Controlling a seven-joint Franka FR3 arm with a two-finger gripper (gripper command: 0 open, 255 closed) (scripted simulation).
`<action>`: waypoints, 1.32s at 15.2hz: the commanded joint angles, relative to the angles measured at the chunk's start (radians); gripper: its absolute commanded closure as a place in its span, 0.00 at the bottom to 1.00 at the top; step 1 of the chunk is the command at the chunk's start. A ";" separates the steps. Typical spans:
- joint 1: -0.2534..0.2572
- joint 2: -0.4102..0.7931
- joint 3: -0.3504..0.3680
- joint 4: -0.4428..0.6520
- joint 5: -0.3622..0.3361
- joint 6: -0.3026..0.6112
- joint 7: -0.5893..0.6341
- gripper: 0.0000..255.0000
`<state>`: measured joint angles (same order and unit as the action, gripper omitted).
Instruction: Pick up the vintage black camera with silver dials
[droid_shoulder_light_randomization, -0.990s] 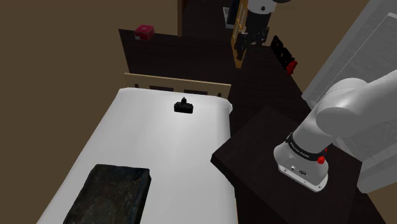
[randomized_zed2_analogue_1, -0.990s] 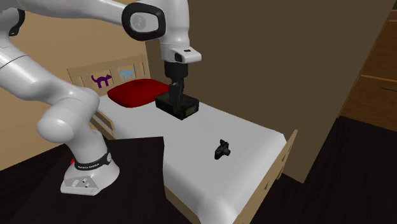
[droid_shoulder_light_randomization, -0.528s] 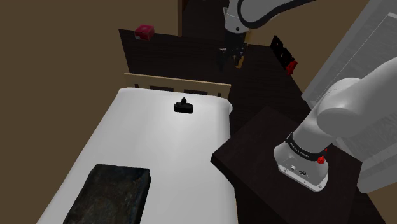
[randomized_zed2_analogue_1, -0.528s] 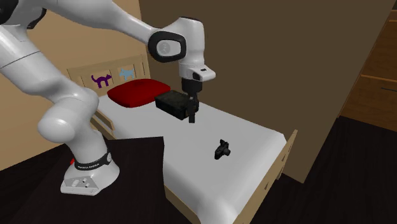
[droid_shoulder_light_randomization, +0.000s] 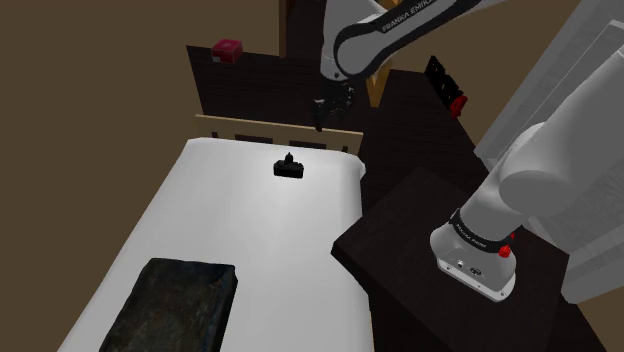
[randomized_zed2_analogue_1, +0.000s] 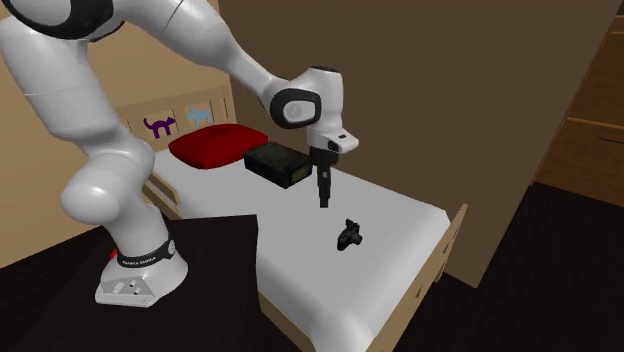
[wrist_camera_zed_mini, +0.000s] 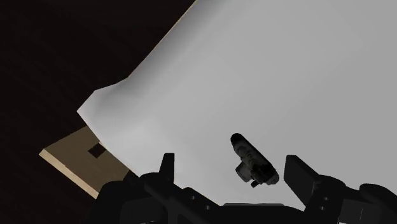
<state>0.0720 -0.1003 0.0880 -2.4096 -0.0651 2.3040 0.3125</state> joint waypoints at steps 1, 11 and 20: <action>0.007 0.083 0.011 0.029 -0.012 0.055 0.023 0.00; 0.060 0.472 0.020 0.271 -0.093 0.206 0.124 0.00; 0.084 0.622 0.002 0.339 -0.125 0.288 0.155 0.00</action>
<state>0.1546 0.5097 0.0920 -2.0717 -0.1868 2.5813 0.4647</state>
